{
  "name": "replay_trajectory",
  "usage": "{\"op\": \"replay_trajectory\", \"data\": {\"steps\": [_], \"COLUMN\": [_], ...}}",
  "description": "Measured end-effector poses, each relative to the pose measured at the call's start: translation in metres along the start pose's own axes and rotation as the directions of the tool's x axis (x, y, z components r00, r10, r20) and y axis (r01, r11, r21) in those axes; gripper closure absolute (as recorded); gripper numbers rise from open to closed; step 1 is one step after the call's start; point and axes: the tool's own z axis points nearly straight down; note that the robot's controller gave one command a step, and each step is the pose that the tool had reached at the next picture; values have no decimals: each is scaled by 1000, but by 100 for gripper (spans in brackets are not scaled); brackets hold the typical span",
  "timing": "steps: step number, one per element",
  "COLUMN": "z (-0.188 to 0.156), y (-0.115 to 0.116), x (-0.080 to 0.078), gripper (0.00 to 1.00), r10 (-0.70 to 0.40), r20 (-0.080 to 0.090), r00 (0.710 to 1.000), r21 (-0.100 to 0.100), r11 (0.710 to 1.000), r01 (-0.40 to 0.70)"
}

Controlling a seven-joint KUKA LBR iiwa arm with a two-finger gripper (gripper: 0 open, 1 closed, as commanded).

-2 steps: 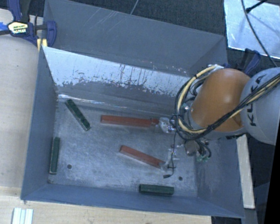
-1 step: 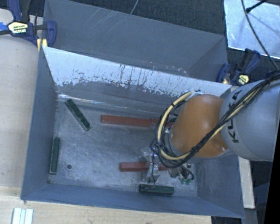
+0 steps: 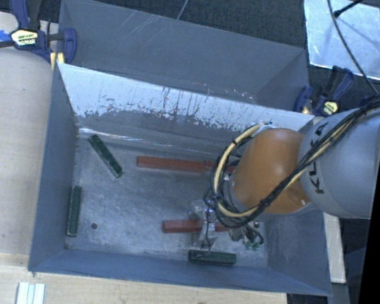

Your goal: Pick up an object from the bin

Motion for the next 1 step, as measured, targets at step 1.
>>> {"op": "replay_trajectory", "data": {"steps": [1], "z": [-124], "y": [-11], "x": [-5], "gripper": [100], "r10": [67], "r20": [1], "r00": [998], "r21": [0], "r11": [998], "r01": [-67]}}
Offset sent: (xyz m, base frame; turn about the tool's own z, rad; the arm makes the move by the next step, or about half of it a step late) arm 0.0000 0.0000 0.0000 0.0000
